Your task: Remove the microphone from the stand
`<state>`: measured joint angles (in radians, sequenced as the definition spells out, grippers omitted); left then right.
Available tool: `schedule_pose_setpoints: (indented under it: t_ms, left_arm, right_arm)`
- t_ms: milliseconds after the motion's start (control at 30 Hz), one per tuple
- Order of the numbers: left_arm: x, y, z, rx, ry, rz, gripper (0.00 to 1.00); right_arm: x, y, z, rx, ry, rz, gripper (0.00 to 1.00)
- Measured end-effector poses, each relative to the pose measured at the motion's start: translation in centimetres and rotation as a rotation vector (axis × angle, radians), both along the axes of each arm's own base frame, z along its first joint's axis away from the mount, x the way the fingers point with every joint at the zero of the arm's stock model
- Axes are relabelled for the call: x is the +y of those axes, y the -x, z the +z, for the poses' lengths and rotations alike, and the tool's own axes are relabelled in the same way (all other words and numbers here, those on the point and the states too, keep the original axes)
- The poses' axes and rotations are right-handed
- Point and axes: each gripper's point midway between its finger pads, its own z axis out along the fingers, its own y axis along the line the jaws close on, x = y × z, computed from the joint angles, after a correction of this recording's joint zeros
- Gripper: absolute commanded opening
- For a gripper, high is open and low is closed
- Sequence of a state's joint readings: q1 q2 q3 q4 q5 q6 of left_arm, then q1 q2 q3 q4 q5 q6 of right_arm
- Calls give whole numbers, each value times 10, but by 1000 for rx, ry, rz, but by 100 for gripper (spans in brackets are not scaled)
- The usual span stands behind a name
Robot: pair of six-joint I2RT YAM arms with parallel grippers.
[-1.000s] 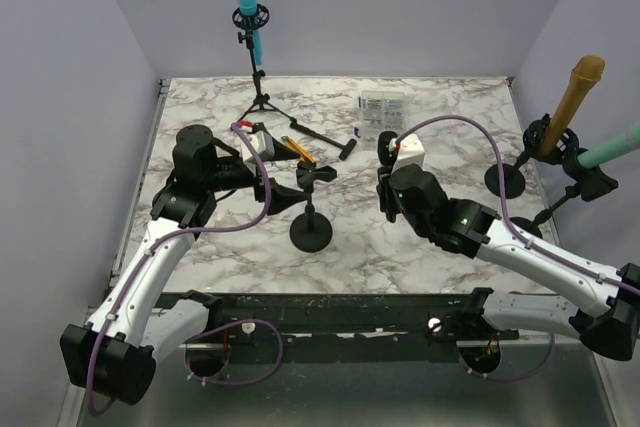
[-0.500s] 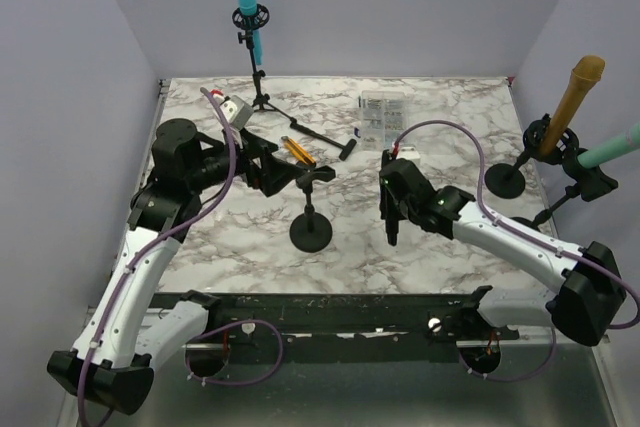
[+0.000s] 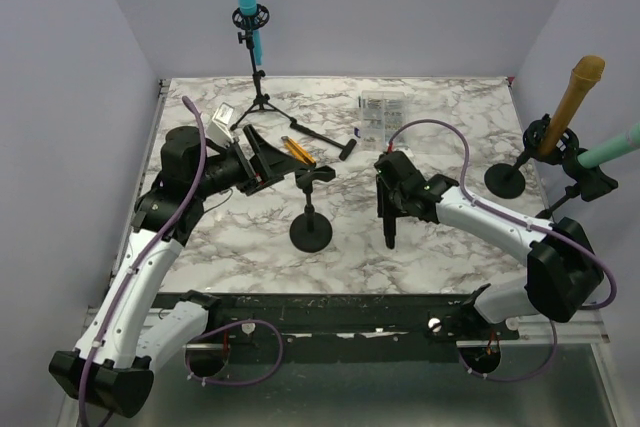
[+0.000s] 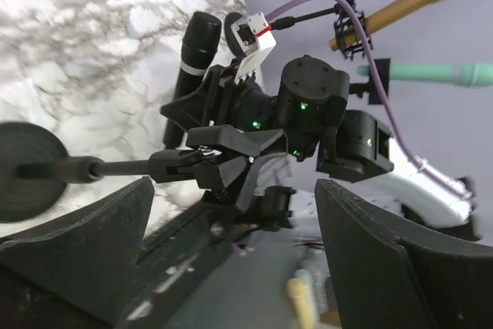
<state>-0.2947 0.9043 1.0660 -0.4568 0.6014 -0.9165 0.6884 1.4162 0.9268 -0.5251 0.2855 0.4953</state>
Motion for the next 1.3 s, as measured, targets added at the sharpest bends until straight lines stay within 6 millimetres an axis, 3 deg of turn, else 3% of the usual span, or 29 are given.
schedule_pose_setpoints:
  t_ms: [200,667,1033,1300]
  left_arm:
    - [-7,-4,-24,187,104,37,77]
    - [-14,-7,-30,234,200,25,60]
    - [-27,3,-20,230,242,-48,59]
    - [-31,4,-27,250,251,-59,50]
  right_arm:
    - [8,-2,5,-4,-29,27,1]
    - [14,-2,-4,21,-32,52,1]
    - [18,-2,-5,26,-43,61,1]
    - [21,-3,-6,27,-53,68,1]
